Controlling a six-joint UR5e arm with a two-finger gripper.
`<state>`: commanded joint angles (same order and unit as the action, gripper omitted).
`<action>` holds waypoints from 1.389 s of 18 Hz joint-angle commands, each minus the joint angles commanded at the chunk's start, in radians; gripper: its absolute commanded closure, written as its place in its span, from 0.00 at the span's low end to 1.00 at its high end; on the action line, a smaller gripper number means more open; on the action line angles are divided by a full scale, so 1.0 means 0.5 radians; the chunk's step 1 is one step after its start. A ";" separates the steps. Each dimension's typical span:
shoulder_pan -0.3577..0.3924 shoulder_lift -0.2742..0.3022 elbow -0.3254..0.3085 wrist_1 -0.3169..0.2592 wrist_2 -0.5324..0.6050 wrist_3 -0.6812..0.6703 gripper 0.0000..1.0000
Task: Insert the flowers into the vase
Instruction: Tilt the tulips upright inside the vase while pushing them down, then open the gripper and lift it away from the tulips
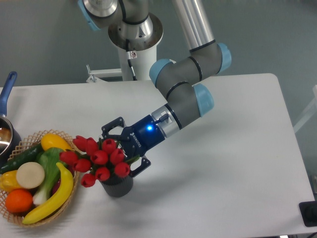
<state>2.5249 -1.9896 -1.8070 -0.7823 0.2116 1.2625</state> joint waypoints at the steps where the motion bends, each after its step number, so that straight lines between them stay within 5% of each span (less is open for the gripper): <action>1: 0.003 0.006 0.000 0.000 0.052 0.000 0.00; 8: 0.003 0.055 0.018 0.003 0.239 0.000 0.00; 25: 0.150 0.396 0.061 -0.003 0.792 -0.003 0.00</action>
<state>2.6001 -1.7918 -1.7763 -0.7839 0.6074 1.2609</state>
